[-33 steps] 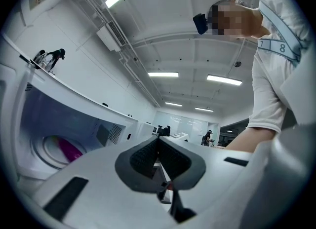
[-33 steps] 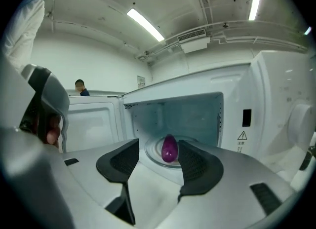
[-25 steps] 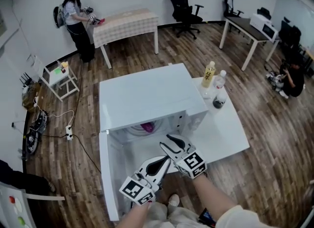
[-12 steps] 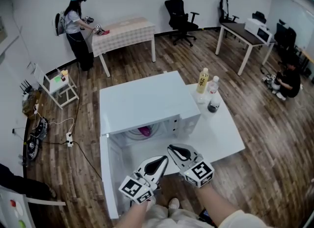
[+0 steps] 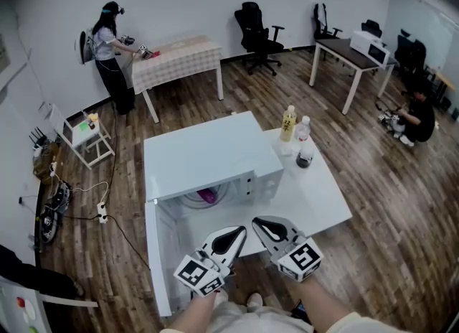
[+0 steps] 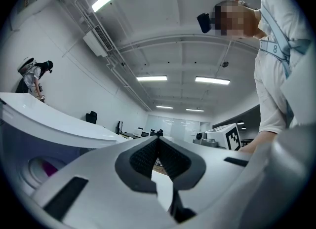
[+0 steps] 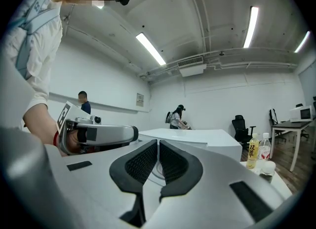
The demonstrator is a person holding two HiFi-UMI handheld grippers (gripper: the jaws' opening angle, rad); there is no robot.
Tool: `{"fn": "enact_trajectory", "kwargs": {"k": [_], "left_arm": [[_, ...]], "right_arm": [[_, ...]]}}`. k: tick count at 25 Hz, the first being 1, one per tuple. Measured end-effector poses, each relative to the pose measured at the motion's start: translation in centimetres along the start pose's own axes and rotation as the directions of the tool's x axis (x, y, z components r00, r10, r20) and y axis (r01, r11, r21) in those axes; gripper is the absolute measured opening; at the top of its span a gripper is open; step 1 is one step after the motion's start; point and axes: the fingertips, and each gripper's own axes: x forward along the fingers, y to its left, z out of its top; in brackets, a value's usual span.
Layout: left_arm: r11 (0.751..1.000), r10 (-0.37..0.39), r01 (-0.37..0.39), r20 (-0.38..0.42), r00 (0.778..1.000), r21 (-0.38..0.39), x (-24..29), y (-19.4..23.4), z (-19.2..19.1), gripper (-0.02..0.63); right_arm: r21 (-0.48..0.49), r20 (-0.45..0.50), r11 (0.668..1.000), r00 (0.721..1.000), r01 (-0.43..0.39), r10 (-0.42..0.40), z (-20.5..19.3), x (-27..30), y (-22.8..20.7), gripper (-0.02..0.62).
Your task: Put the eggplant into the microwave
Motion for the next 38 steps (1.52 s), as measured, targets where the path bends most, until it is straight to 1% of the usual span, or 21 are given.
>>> {"fn": "enact_trajectory", "kwargs": {"k": [2, 8, 16, 22, 31, 38], "left_arm": [[1.0, -0.012, 0.012, -0.001, 1.0, 0.001, 0.1, -0.5, 0.4, 0.002], [0.998, -0.061, 0.061, 0.005, 0.998, 0.014, 0.7, -2.6, 1.7, 0.002], [0.994, -0.11, 0.11, 0.016, 0.994, 0.028, 0.9, -4.8, 3.4, 0.002], [0.99, -0.134, 0.133, 0.011, 0.991, 0.047, 1.5, -5.6, 3.9, 0.002], [0.985, -0.156, 0.155, 0.013, 0.988, 0.078, 2.3, -6.5, 4.9, 0.002], [0.985, -0.154, 0.154, 0.002, 0.988, 0.076, 2.2, -6.6, 4.5, 0.002]], "right_arm": [[0.0, -0.007, 1.0, 1.0, 0.001, -0.001, 0.7, -0.8, 0.1, 0.04], [-0.009, 0.021, 1.0, 1.0, 0.013, -0.013, 3.3, -3.3, 0.4, 0.04], [0.042, 0.068, 0.998, 0.997, 0.044, -0.047, 5.9, -6.5, 1.1, 0.04], [0.043, 0.068, 0.998, 0.996, 0.046, -0.049, 6.2, -7.3, 1.4, 0.039], [0.001, 0.074, 0.998, 0.995, 0.061, -0.061, 7.3, -7.4, 0.8, 0.031], [0.018, 0.069, 0.998, 0.996, 0.058, -0.059, 7.0, -7.5, 0.9, 0.031]]}}
